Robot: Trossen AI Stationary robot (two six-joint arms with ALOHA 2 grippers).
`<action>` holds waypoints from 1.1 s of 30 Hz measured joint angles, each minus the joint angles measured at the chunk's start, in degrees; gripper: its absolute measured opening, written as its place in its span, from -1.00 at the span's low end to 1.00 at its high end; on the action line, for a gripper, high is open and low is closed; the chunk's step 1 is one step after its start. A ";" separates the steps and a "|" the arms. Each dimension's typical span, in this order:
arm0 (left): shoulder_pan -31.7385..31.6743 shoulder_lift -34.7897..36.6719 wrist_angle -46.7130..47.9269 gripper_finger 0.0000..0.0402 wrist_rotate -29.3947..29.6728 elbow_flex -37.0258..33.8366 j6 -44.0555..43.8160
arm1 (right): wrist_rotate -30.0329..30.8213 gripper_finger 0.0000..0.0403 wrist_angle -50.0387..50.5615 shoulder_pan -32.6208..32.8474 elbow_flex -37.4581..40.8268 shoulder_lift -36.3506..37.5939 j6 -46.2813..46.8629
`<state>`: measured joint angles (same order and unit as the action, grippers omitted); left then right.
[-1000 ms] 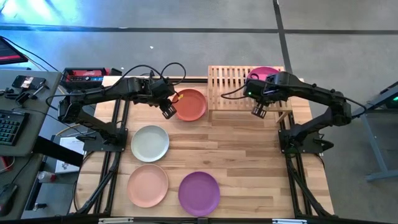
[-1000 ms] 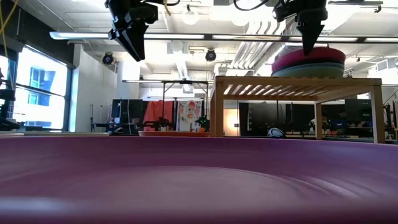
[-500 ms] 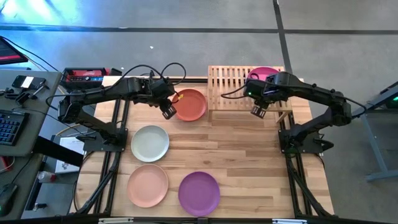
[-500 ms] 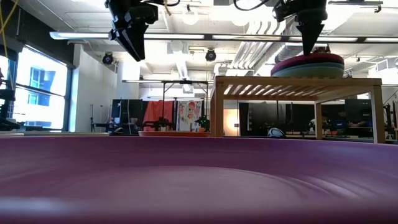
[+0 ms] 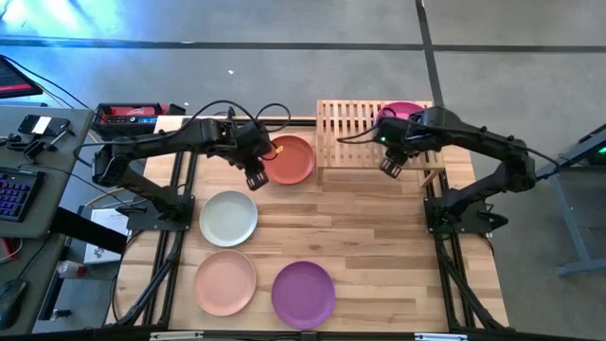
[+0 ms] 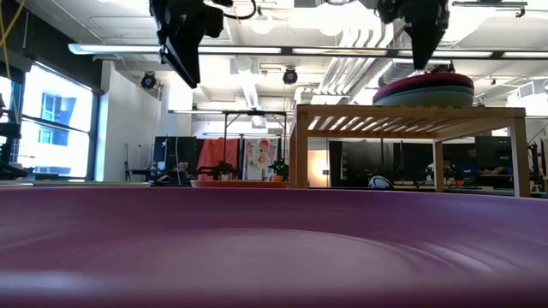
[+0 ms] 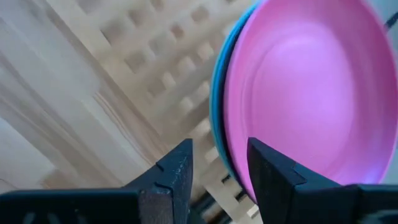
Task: Place and stack plates onto a shelf
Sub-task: Put the white plate on the shelf
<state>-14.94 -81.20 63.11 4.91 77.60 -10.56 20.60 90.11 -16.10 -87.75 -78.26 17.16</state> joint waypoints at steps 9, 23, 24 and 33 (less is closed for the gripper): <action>0.00 -2.44 -0.11 -0.40 -0.05 0.02 11.96 | -2.11 -0.37 -0.11 0.00 -15.18 0.04 2.71; 4.39 -6.26 7.42 -0.40 -8.31 -0.01 -9.46 | -2.23 -0.38 -0.06 0.00 -23.05 -0.08 6.51; 4.92 -6.21 7.39 -0.40 -8.03 -0.01 -12.05 | -2.41 -0.38 -0.13 0.00 -23.05 -0.14 7.40; 11.03 -6.59 7.34 -0.40 -2.70 0.02 -29.75 | -7.35 -0.38 -0.11 0.01 -23.02 -0.22 16.77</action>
<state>-3.91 -87.79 70.46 2.21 77.62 -40.31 13.26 89.99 -16.09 -110.77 -78.48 33.93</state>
